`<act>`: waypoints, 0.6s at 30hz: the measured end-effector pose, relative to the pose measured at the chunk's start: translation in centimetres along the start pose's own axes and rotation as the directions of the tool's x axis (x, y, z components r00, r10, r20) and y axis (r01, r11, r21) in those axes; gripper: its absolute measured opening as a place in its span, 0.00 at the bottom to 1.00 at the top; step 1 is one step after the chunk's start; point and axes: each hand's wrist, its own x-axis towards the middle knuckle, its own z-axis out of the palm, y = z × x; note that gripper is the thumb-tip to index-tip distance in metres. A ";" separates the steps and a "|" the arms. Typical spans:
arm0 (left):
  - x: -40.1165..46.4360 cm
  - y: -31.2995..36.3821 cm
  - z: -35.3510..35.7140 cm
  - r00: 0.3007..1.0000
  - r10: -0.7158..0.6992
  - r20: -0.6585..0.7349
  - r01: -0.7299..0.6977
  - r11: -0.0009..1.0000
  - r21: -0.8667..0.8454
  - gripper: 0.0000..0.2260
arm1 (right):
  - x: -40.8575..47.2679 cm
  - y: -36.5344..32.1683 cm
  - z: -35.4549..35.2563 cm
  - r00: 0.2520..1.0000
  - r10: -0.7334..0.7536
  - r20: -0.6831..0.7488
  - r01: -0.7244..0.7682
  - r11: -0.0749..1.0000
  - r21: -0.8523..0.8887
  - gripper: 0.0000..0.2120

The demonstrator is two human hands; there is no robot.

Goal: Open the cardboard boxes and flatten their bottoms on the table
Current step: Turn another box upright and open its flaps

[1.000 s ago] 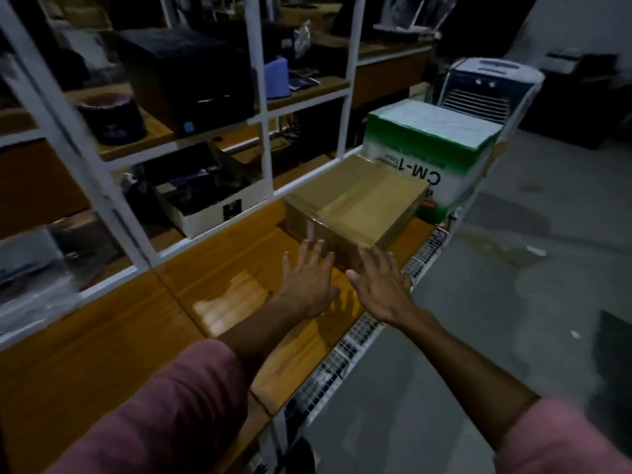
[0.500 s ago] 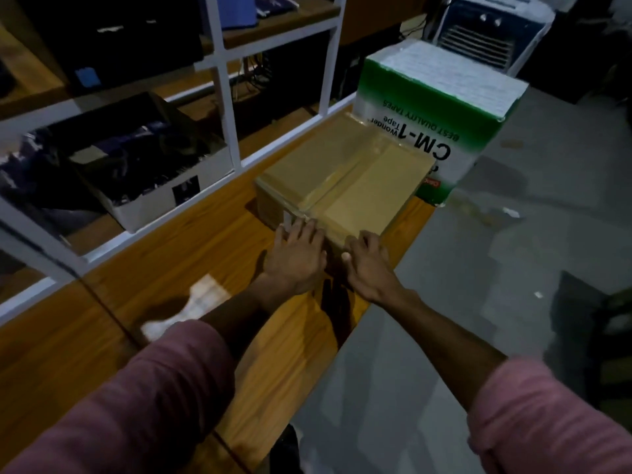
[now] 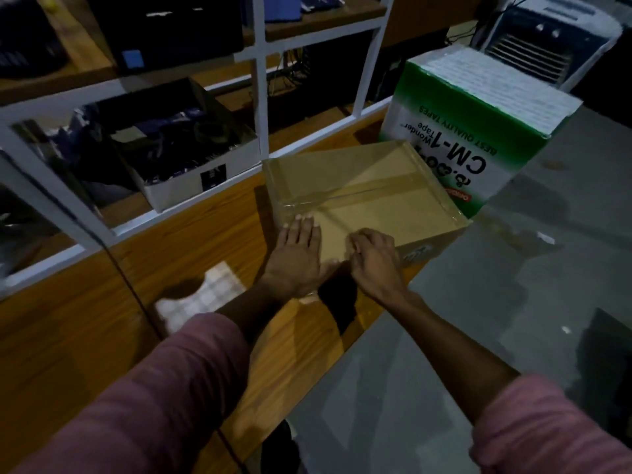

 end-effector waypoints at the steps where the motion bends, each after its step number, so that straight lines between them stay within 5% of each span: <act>1: -0.6 0.1 0.2 1.000 -0.008 -0.010 0.008 1.000 0.012 0.40 | 0.1 0.7 0.0 1.000 0.005 0.024 -0.004 0.998 -0.056 0.21; 11: -13.0 -3.5 1.6 0.977 -0.201 -0.076 0.200 0.979 -0.024 0.45 | -5.8 -5.4 1.1 0.943 -0.280 0.182 0.303 0.946 -0.113 0.23; 14: -18.3 -4.4 2.4 0.896 -0.425 -0.126 0.421 0.905 -0.056 0.42 | -8.7 -9.4 2.1 0.889 -0.408 0.207 0.431 0.899 -0.079 0.22; 18: -23.1 -4.3 2.9 0.743 -0.648 -0.165 0.652 0.757 -0.039 0.24 | -12.5 -14.8 3.8 0.779 -0.594 0.199 0.608 0.794 -0.010 0.18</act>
